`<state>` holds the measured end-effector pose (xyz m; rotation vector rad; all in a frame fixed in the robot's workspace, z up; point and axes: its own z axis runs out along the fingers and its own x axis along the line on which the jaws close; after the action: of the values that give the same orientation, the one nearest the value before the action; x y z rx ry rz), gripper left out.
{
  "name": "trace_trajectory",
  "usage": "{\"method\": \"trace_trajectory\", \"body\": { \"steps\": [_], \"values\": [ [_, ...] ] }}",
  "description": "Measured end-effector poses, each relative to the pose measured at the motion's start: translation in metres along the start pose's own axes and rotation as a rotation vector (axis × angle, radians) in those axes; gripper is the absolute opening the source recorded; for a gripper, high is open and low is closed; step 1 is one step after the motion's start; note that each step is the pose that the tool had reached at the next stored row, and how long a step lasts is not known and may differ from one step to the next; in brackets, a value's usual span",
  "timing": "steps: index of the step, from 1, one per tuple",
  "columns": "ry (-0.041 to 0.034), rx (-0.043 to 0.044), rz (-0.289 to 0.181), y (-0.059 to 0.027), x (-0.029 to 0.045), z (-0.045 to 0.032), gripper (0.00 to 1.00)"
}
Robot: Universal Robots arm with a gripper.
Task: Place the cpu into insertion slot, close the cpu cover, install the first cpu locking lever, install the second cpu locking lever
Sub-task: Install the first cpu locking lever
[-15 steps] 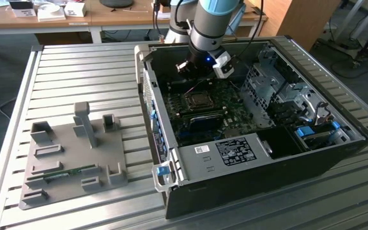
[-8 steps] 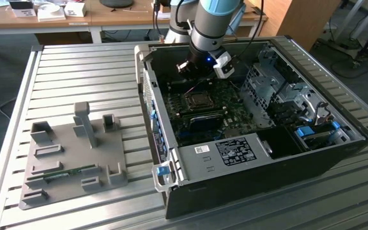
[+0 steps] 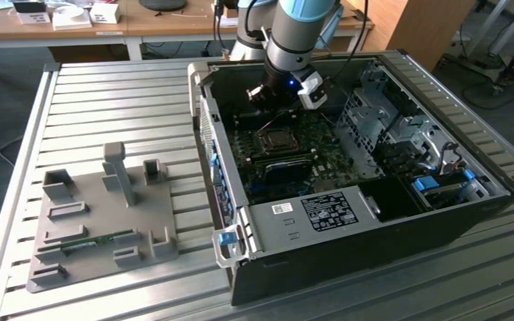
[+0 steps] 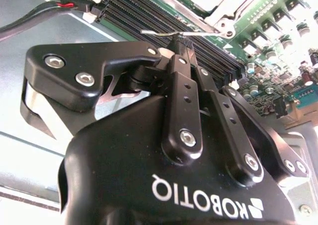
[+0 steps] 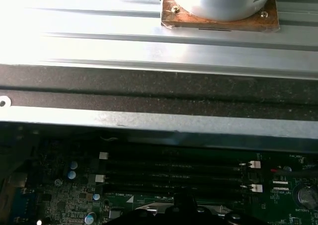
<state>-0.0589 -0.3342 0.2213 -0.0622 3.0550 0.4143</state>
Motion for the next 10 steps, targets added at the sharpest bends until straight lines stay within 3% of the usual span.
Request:
{"method": "trace_trajectory", "body": {
  "steps": [10],
  "values": [
    [0.0000, 0.0004, 0.000, 0.0000, -0.0021, 0.0004, 0.11]
  ]
}}
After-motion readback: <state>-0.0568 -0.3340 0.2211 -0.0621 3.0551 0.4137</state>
